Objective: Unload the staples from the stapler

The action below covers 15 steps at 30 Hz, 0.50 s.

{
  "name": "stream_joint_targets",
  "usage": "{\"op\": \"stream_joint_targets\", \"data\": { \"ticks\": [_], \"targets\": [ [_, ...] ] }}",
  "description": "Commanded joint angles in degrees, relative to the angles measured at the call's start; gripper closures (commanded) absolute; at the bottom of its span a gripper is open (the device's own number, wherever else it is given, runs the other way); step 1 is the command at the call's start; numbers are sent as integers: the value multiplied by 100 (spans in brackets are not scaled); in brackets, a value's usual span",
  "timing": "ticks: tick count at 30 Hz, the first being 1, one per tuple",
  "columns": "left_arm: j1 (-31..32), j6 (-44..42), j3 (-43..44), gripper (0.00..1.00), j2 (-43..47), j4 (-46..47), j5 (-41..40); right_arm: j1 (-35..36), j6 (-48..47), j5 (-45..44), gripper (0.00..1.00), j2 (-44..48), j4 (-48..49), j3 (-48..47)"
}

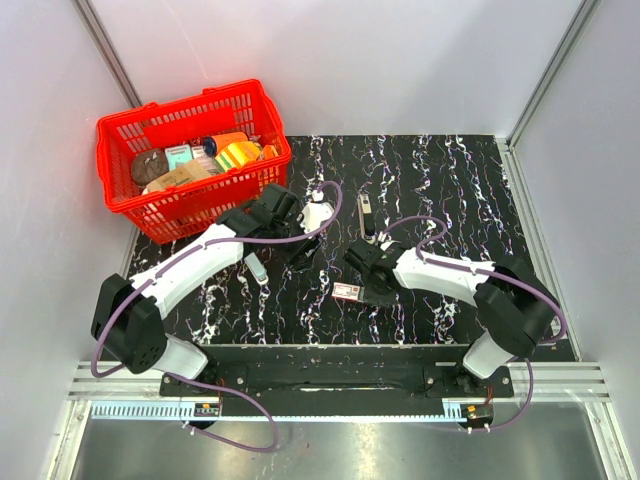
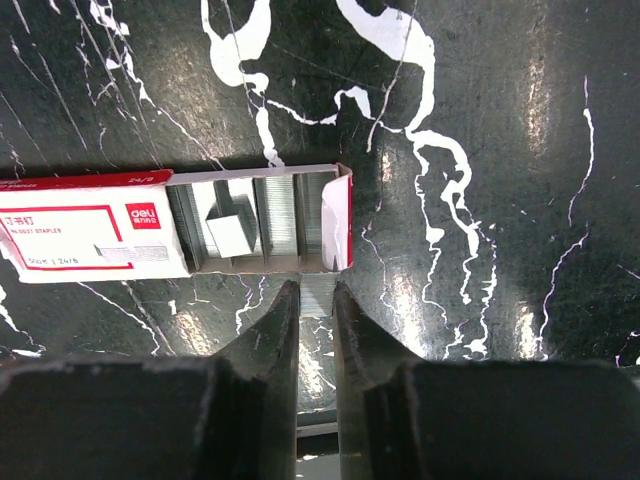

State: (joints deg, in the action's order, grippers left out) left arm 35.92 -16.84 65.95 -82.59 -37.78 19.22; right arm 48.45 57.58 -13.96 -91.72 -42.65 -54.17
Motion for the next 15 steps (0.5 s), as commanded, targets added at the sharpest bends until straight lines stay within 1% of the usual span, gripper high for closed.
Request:
{"op": "stream_joint_targets", "data": {
  "ticks": [1,15],
  "targets": [
    [20,-109,84,46,208,34,2,-63,-36,-125,86,120,82,-243],
    [38,-126,84,46,208,34,20,-98,-133,-151,86,-56,73,-331]
  ]
}}
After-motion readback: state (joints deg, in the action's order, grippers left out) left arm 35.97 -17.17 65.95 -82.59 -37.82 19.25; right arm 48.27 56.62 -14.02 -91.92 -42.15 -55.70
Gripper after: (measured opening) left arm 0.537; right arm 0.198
